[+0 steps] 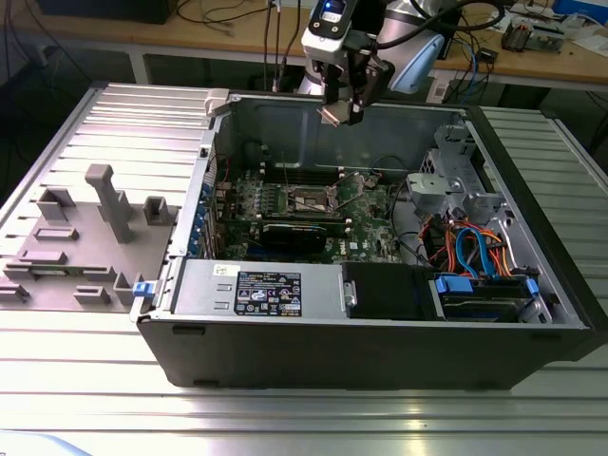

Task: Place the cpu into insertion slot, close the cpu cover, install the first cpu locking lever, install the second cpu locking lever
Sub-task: 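Place the cpu into insertion slot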

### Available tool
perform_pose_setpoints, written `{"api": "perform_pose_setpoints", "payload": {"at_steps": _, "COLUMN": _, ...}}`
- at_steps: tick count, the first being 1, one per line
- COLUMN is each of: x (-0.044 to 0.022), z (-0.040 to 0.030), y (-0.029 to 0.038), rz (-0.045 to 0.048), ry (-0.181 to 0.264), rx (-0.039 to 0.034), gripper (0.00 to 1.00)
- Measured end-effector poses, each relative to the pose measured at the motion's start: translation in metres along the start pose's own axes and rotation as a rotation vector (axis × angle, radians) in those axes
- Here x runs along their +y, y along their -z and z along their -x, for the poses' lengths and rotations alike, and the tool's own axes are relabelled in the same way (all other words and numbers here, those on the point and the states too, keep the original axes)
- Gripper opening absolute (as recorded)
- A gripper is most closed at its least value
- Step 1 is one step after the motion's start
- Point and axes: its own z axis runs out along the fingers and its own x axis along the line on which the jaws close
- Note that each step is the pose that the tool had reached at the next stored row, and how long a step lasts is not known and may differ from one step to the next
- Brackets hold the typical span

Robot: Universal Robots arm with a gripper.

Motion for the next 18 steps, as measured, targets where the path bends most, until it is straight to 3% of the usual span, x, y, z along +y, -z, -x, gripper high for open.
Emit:
{"api": "perform_pose_setpoints", "payload": {"at_steps": 12, "x": 0.0000, "z": 0.0000, "y": -0.0002, "rz": 0.0007, "ry": -0.032, "rx": -0.0028, "gripper": 0.54}}
{"api": "perform_pose_setpoints", "payload": {"at_steps": 18, "x": -0.0005, "z": -0.0002, "y": -0.0021, "rz": 0.0021, "ry": -0.128, "rx": -0.0113, "gripper": 0.54}}
